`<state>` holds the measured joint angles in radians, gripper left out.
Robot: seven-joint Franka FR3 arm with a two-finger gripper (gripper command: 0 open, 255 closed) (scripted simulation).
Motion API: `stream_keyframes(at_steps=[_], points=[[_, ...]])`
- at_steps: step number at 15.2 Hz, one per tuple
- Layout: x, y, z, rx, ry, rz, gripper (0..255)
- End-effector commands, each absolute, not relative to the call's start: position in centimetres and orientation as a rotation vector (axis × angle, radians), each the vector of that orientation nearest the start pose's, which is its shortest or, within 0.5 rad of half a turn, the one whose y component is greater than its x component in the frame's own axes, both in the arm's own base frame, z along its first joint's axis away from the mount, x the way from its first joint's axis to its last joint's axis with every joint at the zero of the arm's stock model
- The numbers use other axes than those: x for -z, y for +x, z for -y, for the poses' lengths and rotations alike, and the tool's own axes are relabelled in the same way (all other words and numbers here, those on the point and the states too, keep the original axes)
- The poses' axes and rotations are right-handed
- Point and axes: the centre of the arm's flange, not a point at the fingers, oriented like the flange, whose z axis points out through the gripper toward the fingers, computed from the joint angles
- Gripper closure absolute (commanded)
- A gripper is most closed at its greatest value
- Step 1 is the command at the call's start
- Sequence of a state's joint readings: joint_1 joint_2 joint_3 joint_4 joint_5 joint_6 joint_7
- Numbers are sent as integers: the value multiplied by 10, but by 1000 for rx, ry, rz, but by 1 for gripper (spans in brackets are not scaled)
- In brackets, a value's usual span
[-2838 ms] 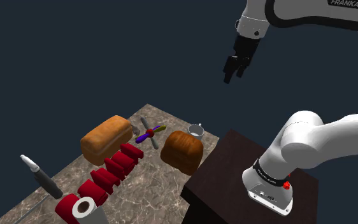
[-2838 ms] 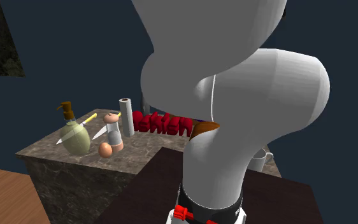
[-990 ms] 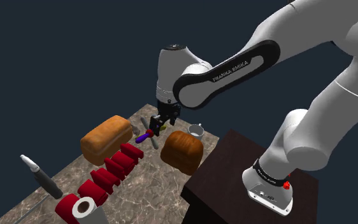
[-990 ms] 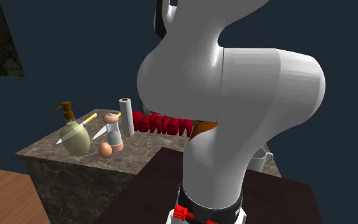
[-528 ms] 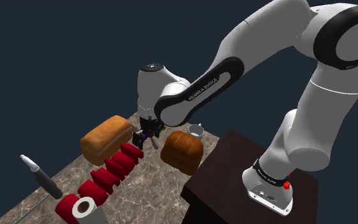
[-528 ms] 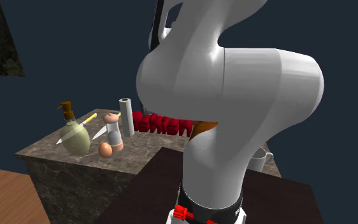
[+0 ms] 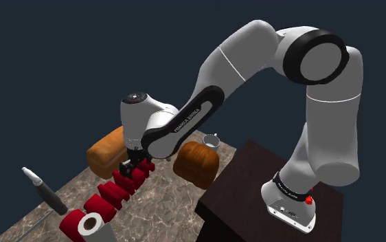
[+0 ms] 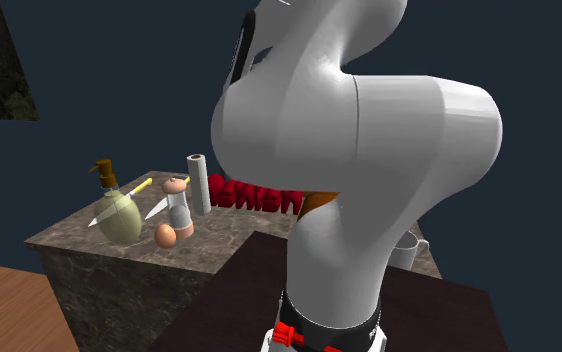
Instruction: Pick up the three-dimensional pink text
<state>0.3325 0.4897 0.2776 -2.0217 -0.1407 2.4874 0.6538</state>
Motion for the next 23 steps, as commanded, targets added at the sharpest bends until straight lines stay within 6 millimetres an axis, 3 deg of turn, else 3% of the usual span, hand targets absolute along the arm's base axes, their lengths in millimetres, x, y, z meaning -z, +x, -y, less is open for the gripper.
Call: stream_keyframes(at_steps=[1,3,10,13,14,23], points=[[-197,501,-360,-40,-3102,70,0],[-181,509,-379,-41,-3099,82,0],[-144,509,-379,-41,-3099,82,0],[-141,509,-379,-41,-3099,82,0],[-141,509,-379,-41,-3099,82,255],[-141,509,-379,-41,-3099,82,255]])
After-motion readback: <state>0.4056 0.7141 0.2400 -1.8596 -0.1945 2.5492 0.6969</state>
